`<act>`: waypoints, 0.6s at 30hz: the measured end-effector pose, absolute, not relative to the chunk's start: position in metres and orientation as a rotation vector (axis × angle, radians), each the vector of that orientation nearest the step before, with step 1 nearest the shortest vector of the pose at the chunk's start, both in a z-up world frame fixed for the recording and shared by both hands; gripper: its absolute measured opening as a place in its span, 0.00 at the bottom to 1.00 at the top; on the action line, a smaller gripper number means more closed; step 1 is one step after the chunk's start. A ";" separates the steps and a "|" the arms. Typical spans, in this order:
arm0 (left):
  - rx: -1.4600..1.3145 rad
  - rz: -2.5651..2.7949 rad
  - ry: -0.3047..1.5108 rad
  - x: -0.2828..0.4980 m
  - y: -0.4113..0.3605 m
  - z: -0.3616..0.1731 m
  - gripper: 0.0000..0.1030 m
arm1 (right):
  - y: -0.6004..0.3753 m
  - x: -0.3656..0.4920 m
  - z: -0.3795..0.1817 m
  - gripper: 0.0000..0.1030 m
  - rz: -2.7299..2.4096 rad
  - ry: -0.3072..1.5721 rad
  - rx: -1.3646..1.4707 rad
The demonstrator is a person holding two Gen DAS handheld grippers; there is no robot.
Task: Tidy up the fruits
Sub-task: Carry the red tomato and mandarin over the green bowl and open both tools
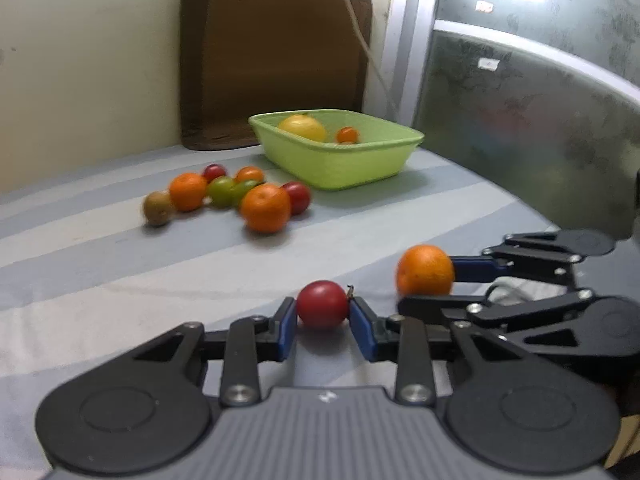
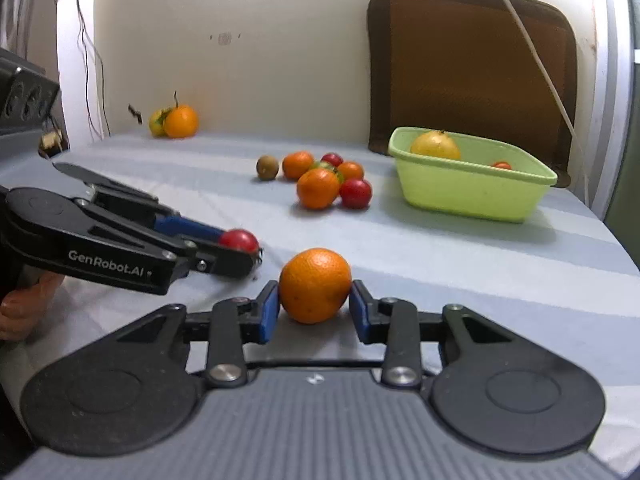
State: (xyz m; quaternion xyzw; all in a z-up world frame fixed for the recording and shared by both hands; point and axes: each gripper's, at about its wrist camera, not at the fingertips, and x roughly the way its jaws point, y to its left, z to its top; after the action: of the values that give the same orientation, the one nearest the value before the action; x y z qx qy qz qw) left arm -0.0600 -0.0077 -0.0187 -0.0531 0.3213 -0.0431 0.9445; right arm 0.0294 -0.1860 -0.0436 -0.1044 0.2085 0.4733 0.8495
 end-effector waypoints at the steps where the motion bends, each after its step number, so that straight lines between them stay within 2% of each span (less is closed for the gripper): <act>1: -0.115 -0.101 0.647 -0.054 -0.008 -0.013 0.28 | -0.188 0.035 -0.040 0.39 0.989 0.428 -0.202; 8: -0.128 -0.133 0.577 0.034 -0.017 0.029 0.29 | -0.193 0.106 -0.007 0.39 0.854 0.299 -0.122; 13: -0.124 -0.099 0.585 0.101 -0.020 0.024 0.29 | -0.184 0.158 -0.006 0.39 0.778 0.316 -0.113; 18: -0.134 -0.095 0.647 0.130 -0.022 0.006 0.29 | -0.182 0.176 -0.011 0.39 0.756 0.339 -0.134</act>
State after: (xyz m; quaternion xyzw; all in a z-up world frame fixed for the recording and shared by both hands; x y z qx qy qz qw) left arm 0.1302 -0.0216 0.0060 -0.0656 0.3175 -0.0464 0.9448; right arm 0.1764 -0.1822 -0.0112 -0.0651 0.1644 0.3671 0.9132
